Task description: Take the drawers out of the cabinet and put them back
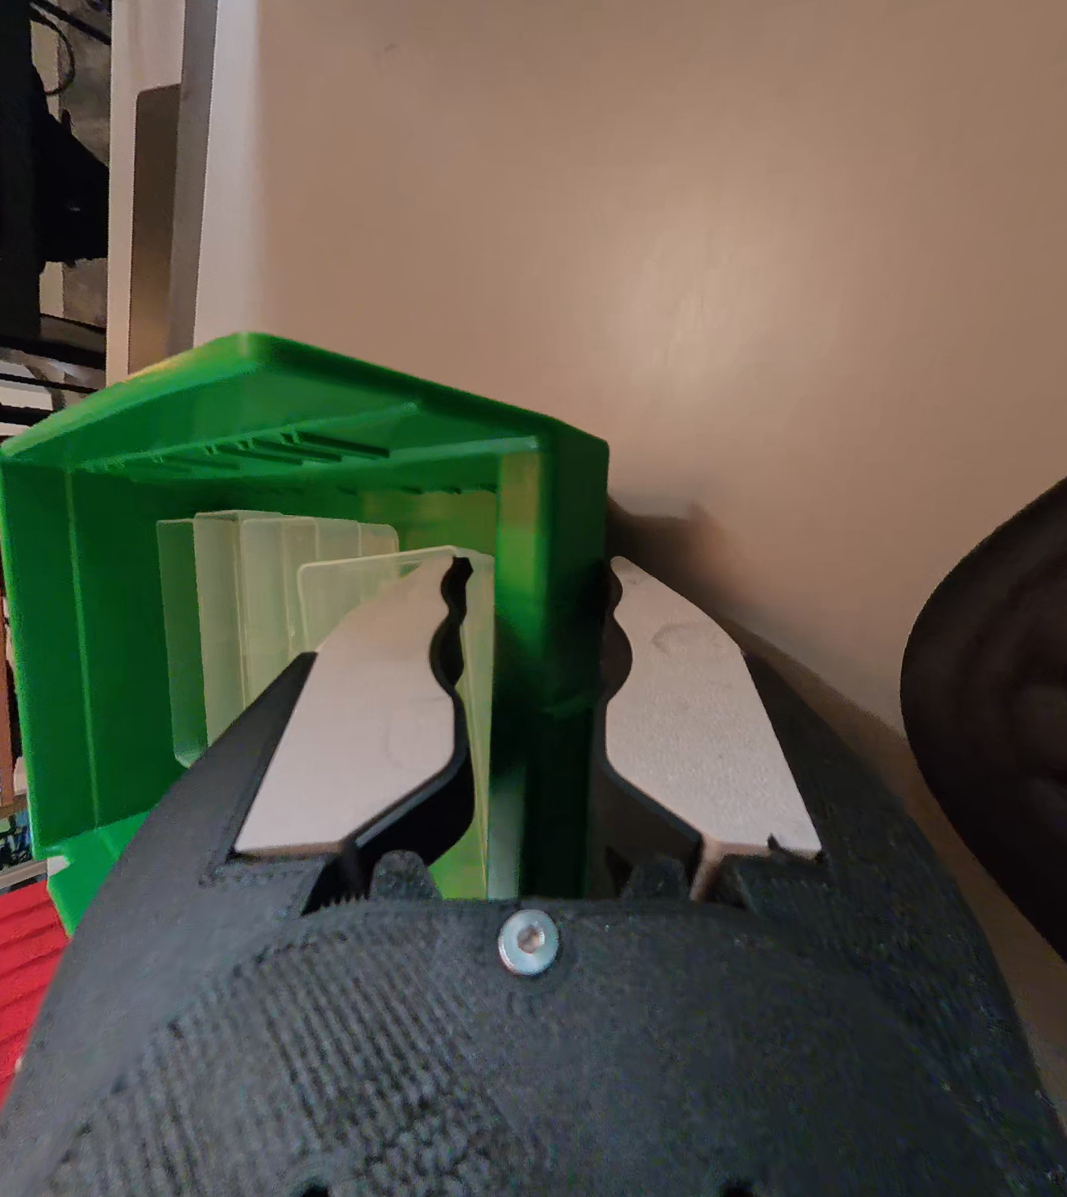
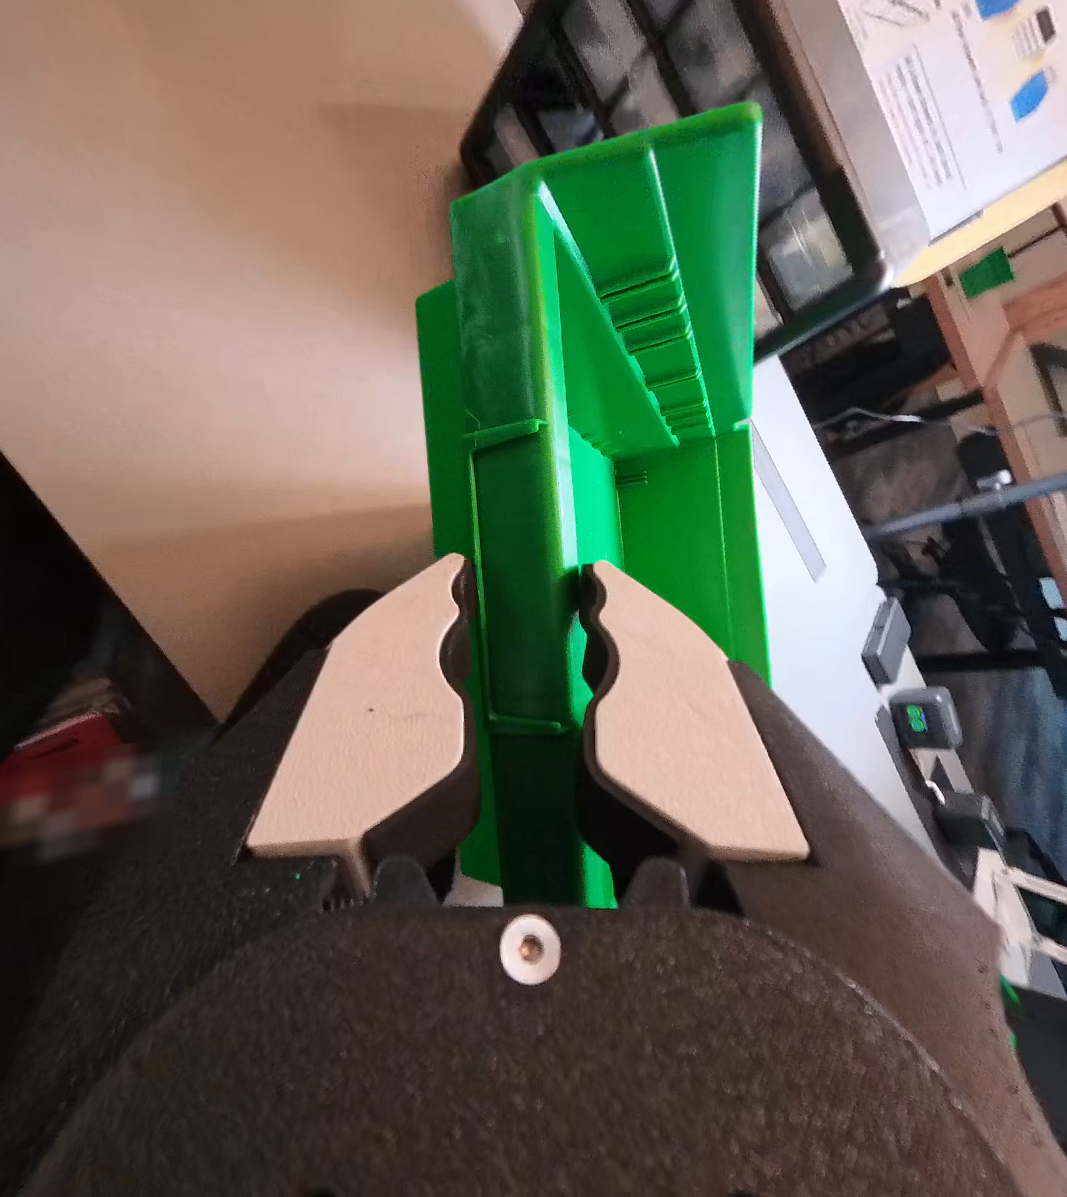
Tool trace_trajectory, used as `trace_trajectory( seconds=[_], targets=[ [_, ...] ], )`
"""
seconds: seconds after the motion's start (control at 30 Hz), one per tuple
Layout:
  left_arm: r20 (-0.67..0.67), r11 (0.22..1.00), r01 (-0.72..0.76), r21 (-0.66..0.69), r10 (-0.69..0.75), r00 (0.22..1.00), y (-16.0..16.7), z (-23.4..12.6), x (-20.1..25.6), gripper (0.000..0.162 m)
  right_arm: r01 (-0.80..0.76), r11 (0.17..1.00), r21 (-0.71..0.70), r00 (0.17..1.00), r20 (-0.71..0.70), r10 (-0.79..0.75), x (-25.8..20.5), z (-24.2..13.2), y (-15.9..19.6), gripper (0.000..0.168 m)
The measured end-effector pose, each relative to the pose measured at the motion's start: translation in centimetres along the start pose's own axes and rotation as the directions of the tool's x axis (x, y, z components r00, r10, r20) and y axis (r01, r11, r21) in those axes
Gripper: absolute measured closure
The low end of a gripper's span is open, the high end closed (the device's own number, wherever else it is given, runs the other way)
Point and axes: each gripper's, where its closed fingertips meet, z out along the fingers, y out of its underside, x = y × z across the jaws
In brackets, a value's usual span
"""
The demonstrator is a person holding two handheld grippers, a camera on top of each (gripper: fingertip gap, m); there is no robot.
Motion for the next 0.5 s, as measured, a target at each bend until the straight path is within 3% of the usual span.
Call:
trace_trajectory(
  seconds=[0.1, 0.33, 0.5],
  targets=[
    [-0.003, 1.0, -0.002, 0.021, 0.002, 1.0, -0.5, 0.4, 0.3, 0.132, 0.016, 0.995, -0.094, 0.999, -0.041, -0.02, 0.4, 1.5, 2.5, 0.136],
    [-0.003, 1.0, -0.002, 0.022, 0.002, 1.0, -0.7, 0.6, 0.4, 0.133, 0.027, 0.985, -0.17, 0.99, -0.135, -0.05, 3.0, 5.3, 6.2, 0.136],
    [-0.004, 1.0, -0.005, 0.016, 0.005, 1.0, -0.8, 0.8, 0.4, 0.133, 0.012, 0.97, -0.242, 0.992, -0.123, -0.043, 4.6, 9.3, 9.5, 0.136]
  ],
)
